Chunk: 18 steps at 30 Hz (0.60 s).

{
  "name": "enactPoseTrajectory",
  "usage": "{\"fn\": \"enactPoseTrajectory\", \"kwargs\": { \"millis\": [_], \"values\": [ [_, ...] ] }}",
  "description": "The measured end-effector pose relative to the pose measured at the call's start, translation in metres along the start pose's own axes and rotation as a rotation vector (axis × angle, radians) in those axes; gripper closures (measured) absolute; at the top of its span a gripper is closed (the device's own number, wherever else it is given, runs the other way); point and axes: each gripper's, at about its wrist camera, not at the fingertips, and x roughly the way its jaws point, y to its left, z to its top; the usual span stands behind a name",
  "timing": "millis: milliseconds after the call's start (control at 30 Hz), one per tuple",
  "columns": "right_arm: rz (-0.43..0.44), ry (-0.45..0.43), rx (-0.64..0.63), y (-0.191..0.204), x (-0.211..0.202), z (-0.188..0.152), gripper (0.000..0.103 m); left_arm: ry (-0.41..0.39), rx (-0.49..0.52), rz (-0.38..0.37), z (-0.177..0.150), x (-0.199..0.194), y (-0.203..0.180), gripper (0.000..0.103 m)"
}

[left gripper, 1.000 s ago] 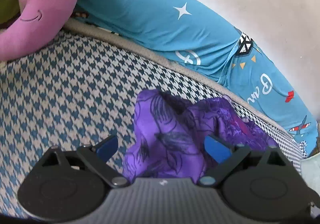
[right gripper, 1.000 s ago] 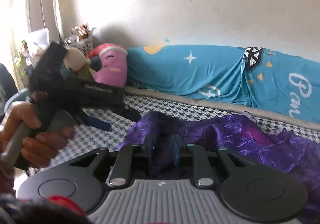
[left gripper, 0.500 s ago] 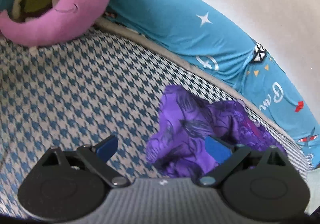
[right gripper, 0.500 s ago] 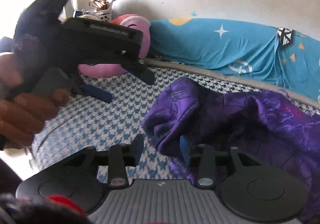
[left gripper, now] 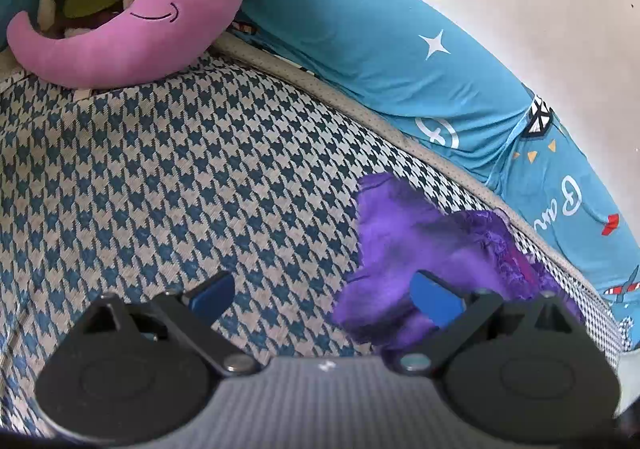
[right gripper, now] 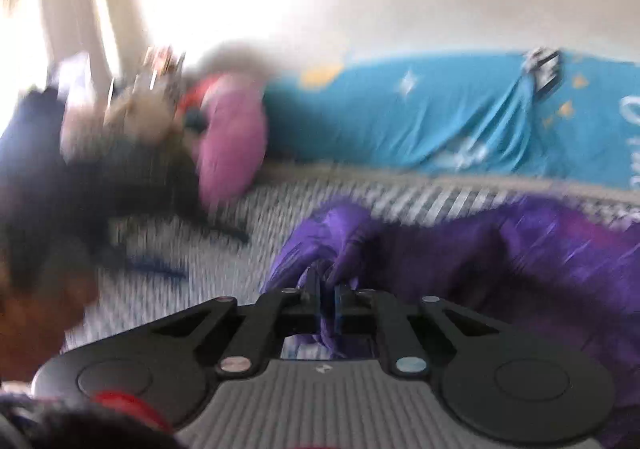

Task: Fold clothes
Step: 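Tuck the folded garment edge with the right gripper beside the left gripper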

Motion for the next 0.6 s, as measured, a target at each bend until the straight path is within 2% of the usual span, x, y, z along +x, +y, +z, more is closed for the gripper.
{"fn": "enactPoseTrajectory", "kwargs": {
  "millis": [67, 133, 233, 300, 400, 567, 600],
  "values": [
    [-0.036, -0.091, 0.056, -0.014, -0.017, 0.017, 0.095, 0.012, 0.013, -0.004, -0.002, 0.005, -0.005, 0.004],
    [-0.111, -0.174, 0.110, -0.030, -0.034, 0.032, 0.095, 0.024, 0.024, -0.012, -0.004, 0.010, -0.010, 0.004],
    [-0.326, -0.231, 0.176, -0.058, -0.049, 0.039, 0.092, 0.035, 0.042, -0.017, -0.009, 0.018, -0.021, 0.004],
    [-0.453, -0.207, 0.207, -0.075, -0.052, 0.037, 0.092, 0.045, 0.069, -0.016, -0.014, 0.024, -0.031, 0.004],
    [-0.524, -0.147, 0.304, -0.097, -0.060, 0.032, 0.090, 0.062, 0.091, -0.032, -0.020, 0.033, -0.046, 0.004],
    [-0.564, -0.088, 0.271, -0.103, -0.066, 0.025, 0.088, 0.078, 0.125, -0.054, -0.030, 0.046, -0.071, 0.004],
    [-0.554, -0.042, 0.278, -0.106, -0.064, 0.024, 0.082, 0.085, 0.130, -0.061, -0.032, 0.049, -0.075, 0.004]
  ]
}}
